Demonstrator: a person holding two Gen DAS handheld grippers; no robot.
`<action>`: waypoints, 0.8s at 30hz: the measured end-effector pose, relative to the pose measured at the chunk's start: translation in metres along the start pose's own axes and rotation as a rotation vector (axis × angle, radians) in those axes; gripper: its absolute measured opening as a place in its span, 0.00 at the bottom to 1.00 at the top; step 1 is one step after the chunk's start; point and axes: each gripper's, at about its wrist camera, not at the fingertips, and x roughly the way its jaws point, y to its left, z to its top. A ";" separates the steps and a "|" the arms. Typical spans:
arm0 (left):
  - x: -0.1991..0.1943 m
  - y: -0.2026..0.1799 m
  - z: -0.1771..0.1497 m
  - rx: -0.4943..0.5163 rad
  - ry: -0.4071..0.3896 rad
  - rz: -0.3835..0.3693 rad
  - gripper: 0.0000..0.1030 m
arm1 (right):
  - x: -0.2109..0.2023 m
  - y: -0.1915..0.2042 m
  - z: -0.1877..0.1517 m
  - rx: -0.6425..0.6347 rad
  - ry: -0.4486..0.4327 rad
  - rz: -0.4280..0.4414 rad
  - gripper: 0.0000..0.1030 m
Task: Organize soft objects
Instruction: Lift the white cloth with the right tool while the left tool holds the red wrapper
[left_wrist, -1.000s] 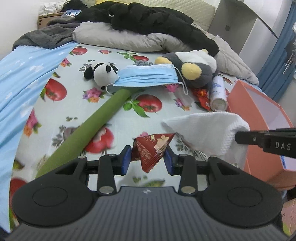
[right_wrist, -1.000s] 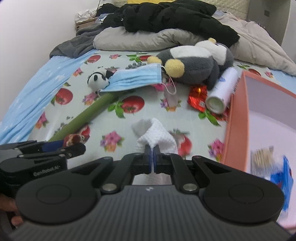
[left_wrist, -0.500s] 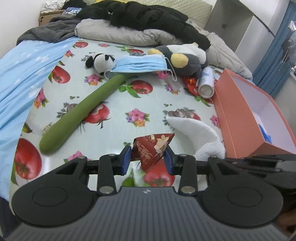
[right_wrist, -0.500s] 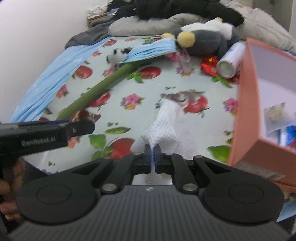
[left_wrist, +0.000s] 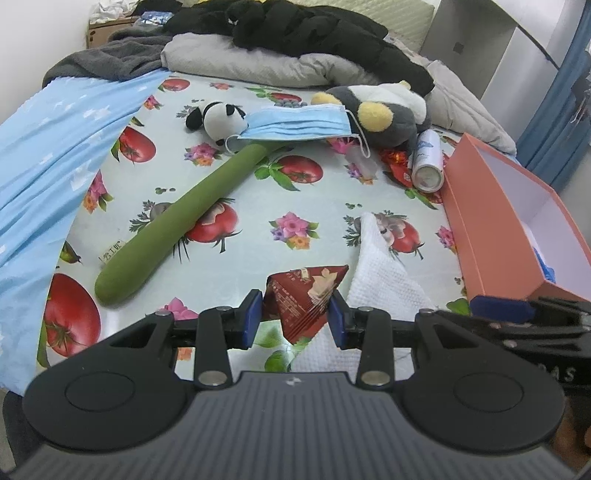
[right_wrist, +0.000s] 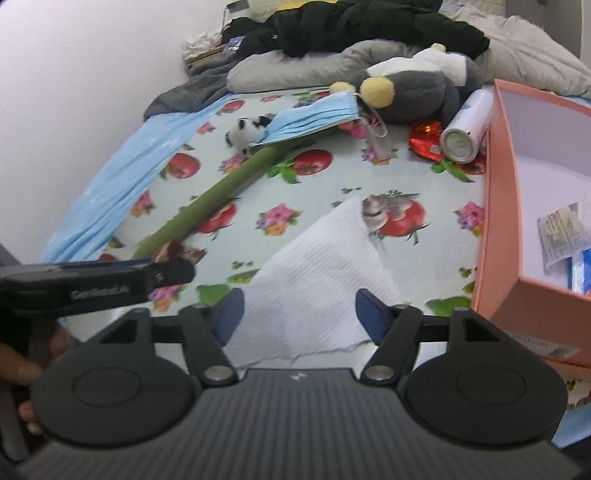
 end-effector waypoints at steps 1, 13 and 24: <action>0.003 0.000 0.001 0.001 0.004 0.003 0.42 | 0.006 -0.002 0.001 -0.004 0.004 -0.003 0.67; 0.041 0.018 0.011 -0.004 0.065 0.069 0.42 | 0.076 -0.005 0.011 -0.205 0.067 0.011 0.91; 0.066 0.025 0.021 0.008 0.088 0.094 0.42 | 0.107 0.002 -0.001 -0.308 0.146 0.028 0.91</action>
